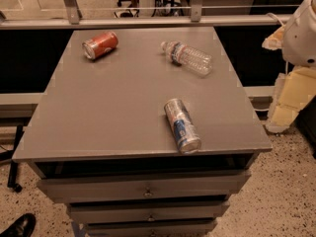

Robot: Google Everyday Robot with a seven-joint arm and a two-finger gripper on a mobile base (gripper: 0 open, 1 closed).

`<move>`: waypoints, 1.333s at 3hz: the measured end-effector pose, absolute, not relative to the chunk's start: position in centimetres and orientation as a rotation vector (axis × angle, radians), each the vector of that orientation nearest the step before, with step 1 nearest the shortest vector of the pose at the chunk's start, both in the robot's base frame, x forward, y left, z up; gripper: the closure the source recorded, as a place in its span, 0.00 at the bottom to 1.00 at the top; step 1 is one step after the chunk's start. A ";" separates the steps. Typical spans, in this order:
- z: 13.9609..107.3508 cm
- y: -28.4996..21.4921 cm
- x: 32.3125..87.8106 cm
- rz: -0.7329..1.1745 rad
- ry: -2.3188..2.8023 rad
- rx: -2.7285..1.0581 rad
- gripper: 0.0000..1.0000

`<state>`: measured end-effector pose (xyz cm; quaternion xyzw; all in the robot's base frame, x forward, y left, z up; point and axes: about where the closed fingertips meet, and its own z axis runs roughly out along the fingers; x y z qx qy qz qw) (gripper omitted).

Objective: Place coke can upright

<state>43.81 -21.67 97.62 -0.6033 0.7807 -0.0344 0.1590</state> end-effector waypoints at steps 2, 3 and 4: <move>98.0 -20.2 45.4 -0.080 2.157 -1.741 0.00; 98.3 -13.7 51.8 -0.031 1.911 -1.831 0.00; 97.8 -8.7 56.0 0.012 1.742 -1.890 0.00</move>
Offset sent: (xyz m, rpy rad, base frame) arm 0.0414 0.0368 0.0055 0.0860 -0.0704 0.1169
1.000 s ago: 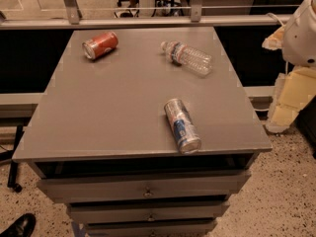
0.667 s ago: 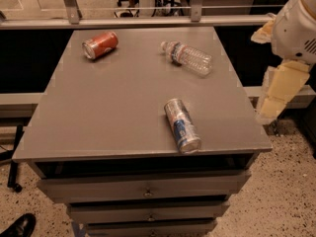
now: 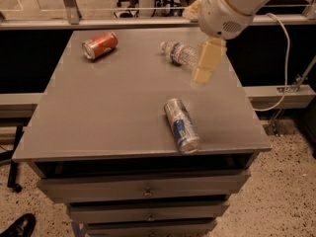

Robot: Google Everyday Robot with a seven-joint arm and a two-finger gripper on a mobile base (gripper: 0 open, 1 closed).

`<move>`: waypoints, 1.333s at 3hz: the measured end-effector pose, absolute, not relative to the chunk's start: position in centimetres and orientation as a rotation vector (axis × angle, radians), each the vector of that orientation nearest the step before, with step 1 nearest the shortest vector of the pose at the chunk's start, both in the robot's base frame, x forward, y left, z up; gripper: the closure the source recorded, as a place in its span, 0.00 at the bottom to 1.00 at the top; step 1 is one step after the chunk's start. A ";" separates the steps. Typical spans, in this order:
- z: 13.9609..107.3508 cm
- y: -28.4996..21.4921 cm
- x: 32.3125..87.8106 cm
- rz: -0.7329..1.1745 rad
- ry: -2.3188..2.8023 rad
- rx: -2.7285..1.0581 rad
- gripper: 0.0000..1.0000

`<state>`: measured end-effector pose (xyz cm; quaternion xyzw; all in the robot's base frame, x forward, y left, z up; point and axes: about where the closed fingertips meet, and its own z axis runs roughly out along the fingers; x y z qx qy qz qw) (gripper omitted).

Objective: Place coke can upright

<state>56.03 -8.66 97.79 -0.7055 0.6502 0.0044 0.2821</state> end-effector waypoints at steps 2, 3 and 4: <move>96.8 -1.1 59.3 0.119 1.537 -1.921 0.00; 97.8 0.7 61.8 0.001 1.389 -1.962 0.00; 99.0 3.3 65.7 -0.137 1.252 -1.991 0.00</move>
Offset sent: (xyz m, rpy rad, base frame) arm 0.0287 0.0639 -0.0082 0.0927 -0.0370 0.1292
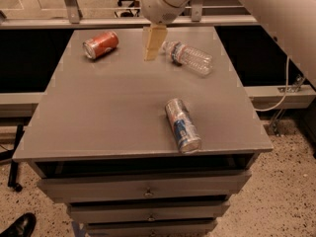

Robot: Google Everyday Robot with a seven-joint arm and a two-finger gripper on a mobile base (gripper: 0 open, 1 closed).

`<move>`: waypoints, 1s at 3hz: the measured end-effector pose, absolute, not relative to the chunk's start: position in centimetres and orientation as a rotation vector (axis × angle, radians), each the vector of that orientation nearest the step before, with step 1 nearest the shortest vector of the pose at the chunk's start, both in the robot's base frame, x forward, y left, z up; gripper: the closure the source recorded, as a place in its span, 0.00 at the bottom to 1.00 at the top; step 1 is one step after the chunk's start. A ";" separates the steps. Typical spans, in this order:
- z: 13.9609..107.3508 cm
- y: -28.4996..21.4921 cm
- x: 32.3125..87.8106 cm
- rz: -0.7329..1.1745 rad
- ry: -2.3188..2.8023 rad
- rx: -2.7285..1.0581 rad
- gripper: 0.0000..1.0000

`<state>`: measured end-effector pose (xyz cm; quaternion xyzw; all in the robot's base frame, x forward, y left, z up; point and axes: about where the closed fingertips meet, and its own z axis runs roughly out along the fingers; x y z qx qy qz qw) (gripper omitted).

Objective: Place coke can upright

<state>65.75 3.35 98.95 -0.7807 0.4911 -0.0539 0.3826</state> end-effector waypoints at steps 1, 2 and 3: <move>99.3 5.8 70.4 -0.236 1.136 -2.005 0.00; 98.4 9.6 76.8 -0.416 1.013 -2.064 0.00; 97.4 11.0 79.8 -0.527 0.979 -2.111 0.00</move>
Offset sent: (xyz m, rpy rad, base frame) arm 0.1538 0.0898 0.0011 -0.1867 -0.3696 0.1285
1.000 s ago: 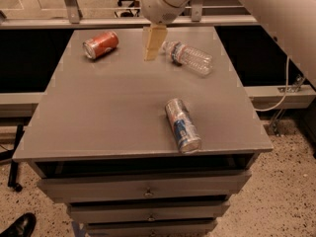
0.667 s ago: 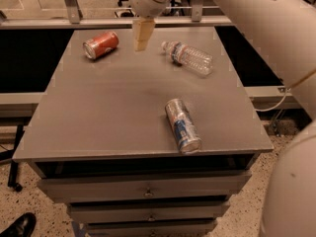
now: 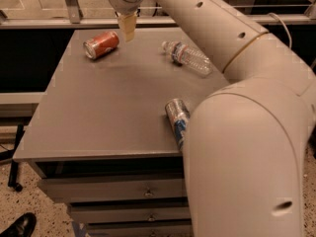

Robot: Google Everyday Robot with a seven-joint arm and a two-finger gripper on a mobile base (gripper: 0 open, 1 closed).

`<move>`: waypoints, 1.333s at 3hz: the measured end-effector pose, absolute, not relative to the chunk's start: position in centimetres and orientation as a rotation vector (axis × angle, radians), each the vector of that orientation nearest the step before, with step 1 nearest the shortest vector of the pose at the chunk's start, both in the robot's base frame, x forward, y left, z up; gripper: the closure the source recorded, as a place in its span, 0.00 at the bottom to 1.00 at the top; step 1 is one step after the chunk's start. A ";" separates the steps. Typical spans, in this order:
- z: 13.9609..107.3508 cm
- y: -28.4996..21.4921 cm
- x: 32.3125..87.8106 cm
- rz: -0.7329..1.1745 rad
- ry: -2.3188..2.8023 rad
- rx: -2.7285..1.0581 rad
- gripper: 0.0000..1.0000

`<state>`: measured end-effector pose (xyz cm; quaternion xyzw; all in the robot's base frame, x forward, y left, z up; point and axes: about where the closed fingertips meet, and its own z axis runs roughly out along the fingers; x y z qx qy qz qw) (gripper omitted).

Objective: Place coke can upright

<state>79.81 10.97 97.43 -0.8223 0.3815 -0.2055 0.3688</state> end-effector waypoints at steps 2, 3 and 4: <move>93.7 12.7 84.6 -0.628 1.015 -2.250 0.00; 92.0 13.4 85.4 -0.609 1.038 -2.308 0.00; 90.4 14.1 85.6 -0.566 1.050 -2.357 0.00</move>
Offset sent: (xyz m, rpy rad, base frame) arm 0.0846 0.0239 -0.0417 -0.2505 0.0516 -0.0620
